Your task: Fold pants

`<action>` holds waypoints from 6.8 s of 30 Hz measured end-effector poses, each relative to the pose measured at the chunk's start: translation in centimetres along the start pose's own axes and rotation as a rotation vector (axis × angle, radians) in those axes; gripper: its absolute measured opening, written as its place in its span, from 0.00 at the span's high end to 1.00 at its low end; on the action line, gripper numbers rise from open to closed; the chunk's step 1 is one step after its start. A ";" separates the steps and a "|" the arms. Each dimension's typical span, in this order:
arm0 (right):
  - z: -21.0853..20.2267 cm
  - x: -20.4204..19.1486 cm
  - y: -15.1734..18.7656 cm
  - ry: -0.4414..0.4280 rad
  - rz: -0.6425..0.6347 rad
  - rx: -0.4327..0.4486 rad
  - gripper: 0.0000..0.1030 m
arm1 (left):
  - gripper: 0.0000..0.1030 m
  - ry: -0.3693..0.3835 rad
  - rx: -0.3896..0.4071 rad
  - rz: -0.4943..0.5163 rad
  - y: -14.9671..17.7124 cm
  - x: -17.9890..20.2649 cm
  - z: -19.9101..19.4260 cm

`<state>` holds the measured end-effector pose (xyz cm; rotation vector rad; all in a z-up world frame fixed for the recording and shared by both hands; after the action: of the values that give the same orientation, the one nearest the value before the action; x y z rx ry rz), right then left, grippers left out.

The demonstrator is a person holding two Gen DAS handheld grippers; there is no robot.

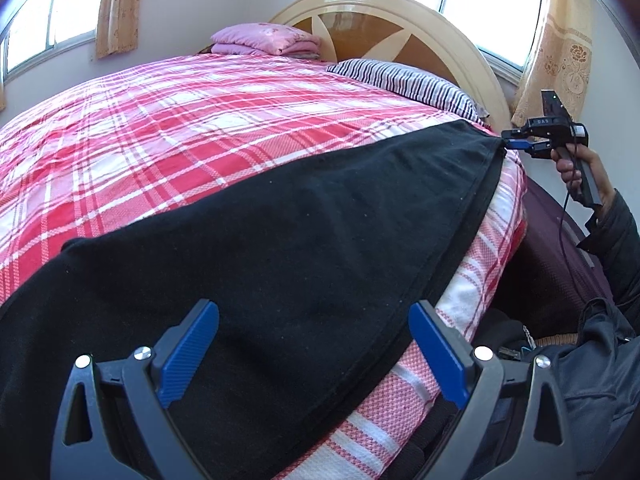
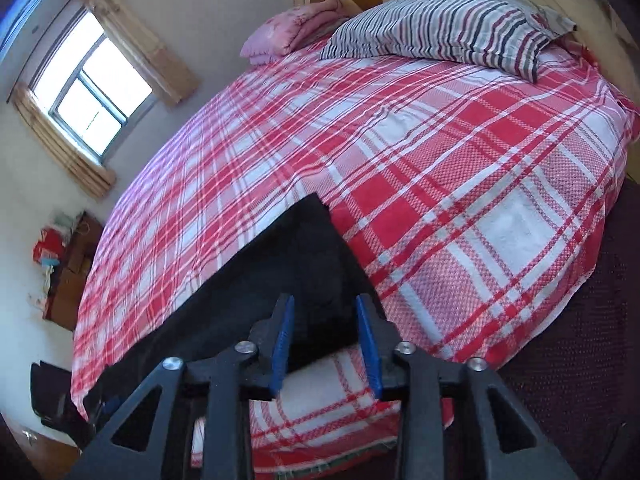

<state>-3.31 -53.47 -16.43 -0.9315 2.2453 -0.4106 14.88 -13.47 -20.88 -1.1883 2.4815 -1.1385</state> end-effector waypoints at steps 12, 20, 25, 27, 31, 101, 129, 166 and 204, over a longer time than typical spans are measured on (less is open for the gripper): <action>-0.8 1.8 0.0 0.113 -0.043 0.057 0.95 | 0.05 0.022 -0.016 -0.006 0.6 -0.5 0.1; -3.8 -1.6 -0.3 0.264 -0.210 0.206 0.62 | 0.05 0.072 -0.025 0.049 1.0 1.1 -0.7; -1.4 -12.9 4.9 0.014 -0.501 0.087 0.62 | 0.05 0.105 -0.035 0.060 1.3 2.3 -0.2; 0.9 -16.9 8.3 -0.059 -0.620 0.004 0.62 | 0.05 0.097 -0.040 0.088 1.5 2.7 -0.1; 4.3 -21.4 14.3 -0.081 -0.822 -0.119 0.62 | 0.05 0.091 -0.047 0.110 1.6 2.9 -0.3; 6.6 -16.2 12.0 -0.018 -0.648 -0.038 0.56 | 0.01 -0.060 0.004 -0.140 0.5 -4.9 -2.3; 5.7 -15.1 9.0 0.333 -0.830 0.092 0.48 | 0.01 -0.279 0.020 -0.160 0.6 -10.5 -3.9; 5.2 -7.8 2.0 0.170 -0.502 0.109 0.35 | 0.01 -0.574 0.017 -0.207 7.7 -19.2 -12.8; 1.6 1.1 -0.3 -0.043 -0.005 0.096 0.51 | 0.00 -0.440 -0.031 -0.233 -0.2 -9.4 -1.1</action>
<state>-2.68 -54.52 -17.99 -0.8886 2.1647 -0.4919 20.83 -6.11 -21.60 -1.5720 2.0768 -0.7762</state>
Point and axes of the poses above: each gripper's, at about its wrist camera, not at the fingertips, and z roughly the way its jaws point, x to its right, y to its underside, the point moved 9 cm from there along z, roughly the way its jaws point, and after that the axes turned 4 degrees about -y, right-handed, at the moved point
